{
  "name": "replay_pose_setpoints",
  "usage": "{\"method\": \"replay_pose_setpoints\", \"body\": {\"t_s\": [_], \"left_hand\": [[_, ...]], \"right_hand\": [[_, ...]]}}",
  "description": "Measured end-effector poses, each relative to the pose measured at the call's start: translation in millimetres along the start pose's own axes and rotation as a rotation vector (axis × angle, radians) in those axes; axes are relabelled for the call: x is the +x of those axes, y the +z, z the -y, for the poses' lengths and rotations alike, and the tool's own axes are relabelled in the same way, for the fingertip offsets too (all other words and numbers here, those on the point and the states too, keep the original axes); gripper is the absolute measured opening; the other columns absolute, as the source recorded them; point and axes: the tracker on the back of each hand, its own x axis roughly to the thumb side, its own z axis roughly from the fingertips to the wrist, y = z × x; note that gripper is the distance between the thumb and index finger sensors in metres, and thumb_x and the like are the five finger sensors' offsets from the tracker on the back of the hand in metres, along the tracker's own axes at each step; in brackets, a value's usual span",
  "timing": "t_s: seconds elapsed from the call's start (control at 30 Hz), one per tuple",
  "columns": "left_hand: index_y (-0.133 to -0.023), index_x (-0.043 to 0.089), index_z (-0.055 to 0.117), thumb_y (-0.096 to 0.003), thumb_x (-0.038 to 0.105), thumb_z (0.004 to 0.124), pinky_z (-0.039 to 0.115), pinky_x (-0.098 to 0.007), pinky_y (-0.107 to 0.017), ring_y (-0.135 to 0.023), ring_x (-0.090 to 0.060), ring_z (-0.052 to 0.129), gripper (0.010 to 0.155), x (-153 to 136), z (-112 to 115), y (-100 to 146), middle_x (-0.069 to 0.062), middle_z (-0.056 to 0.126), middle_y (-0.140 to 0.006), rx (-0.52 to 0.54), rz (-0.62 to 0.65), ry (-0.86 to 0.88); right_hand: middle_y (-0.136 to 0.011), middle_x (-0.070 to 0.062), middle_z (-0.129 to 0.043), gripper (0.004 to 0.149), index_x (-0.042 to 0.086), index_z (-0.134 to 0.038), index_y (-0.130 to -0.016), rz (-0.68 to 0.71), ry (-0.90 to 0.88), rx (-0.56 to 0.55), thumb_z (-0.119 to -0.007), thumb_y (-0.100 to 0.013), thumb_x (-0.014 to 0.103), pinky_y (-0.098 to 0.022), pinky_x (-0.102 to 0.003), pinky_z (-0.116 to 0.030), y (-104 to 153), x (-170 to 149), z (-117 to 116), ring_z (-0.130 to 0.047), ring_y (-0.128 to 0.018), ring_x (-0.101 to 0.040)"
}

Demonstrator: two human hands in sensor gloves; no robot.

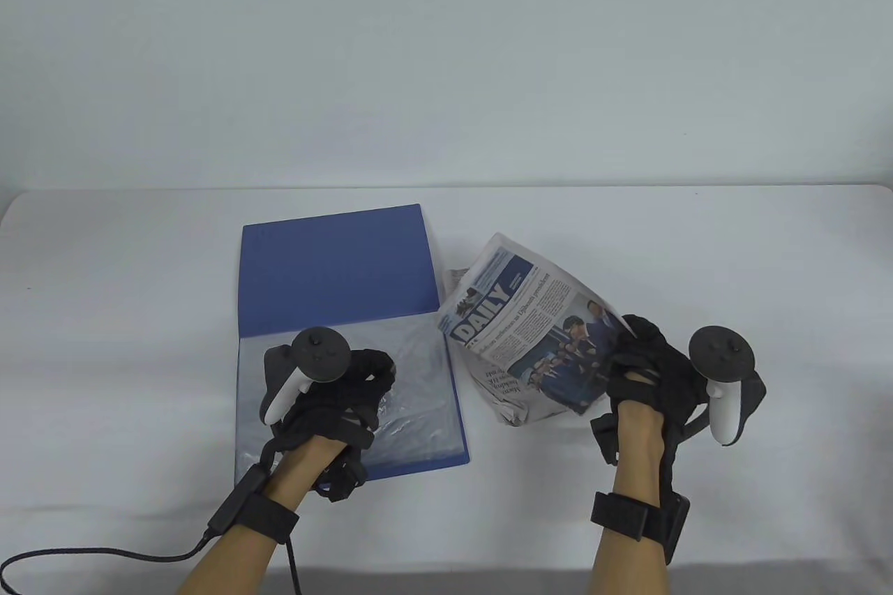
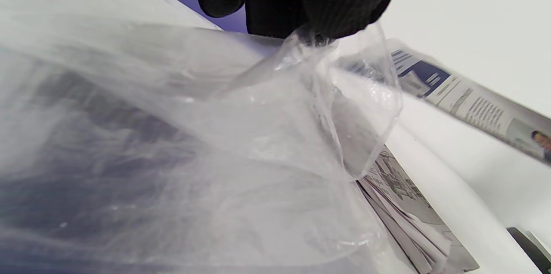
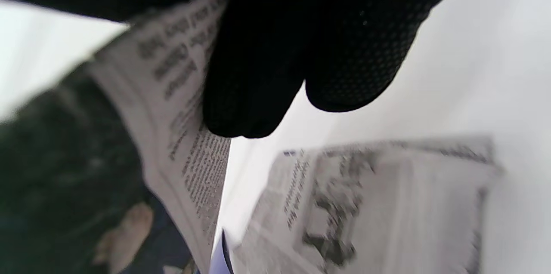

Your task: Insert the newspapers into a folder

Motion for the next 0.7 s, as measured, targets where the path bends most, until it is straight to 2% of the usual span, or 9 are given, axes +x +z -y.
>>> {"method": "replay_pose_setpoints", "body": {"t_s": [0.27, 0.47, 0.57, 0.67, 0.7], "left_hand": [[-0.103, 0.034, 0.064, -0.0629, 0.045, 0.070, 0.031, -0.062, -0.093, -0.122, -0.027, 0.051, 0.042, 2, -1, 3, 0.009, 0.064, -0.119, 0.029, 0.013, -0.020], [-0.103, 0.035, 0.064, -0.0629, 0.045, 0.070, 0.031, -0.062, -0.093, -0.123, -0.026, 0.051, 0.042, 4, 1, 3, 0.010, 0.064, -0.119, 0.024, 0.016, -0.038], [-0.103, 0.035, 0.064, -0.0630, 0.045, 0.070, 0.031, -0.062, -0.094, -0.123, -0.026, 0.050, 0.042, 7, 4, 2, 0.010, 0.064, -0.119, 0.015, 0.029, -0.062], [-0.103, 0.035, 0.064, -0.0629, 0.045, 0.070, 0.030, -0.062, -0.094, -0.123, -0.026, 0.049, 0.042, 10, 7, 2, 0.010, 0.063, -0.120, 0.007, 0.034, -0.099], [-0.103, 0.036, 0.064, -0.0631, 0.046, 0.070, 0.030, -0.062, -0.094, -0.123, -0.026, 0.049, 0.042, 12, 9, 2, 0.010, 0.063, -0.120, 0.005, 0.034, -0.117]], "right_hand": [[-0.072, -0.017, -0.088, 0.044, 0.005, -0.069, -0.100, -0.150, -0.079, 0.249, -0.076, -0.058, 0.018, -0.031, -0.032, -0.091, -15, -23, -30, -0.104, -0.030, -0.008], [-0.071, -0.017, -0.089, 0.044, 0.005, -0.071, -0.099, -0.220, -0.015, 0.402, -0.076, -0.057, 0.017, -0.030, -0.032, -0.091, -30, -36, -36, -0.104, -0.029, -0.007], [-0.070, -0.017, -0.089, 0.044, 0.006, -0.071, -0.099, -0.152, 0.035, 0.461, -0.077, -0.057, 0.017, -0.030, -0.032, -0.090, -45, -35, -42, -0.103, -0.029, -0.008], [-0.071, -0.017, -0.088, 0.044, 0.006, -0.070, -0.100, -0.053, 0.096, 0.475, -0.076, -0.058, 0.017, -0.032, -0.034, -0.089, -57, -25, -46, -0.103, -0.030, -0.009], [-0.072, -0.017, -0.087, 0.045, 0.007, -0.068, -0.101, -0.001, 0.168, 0.494, -0.076, -0.058, 0.018, -0.033, -0.034, -0.089, -63, -16, -51, -0.102, -0.031, -0.009]]}}
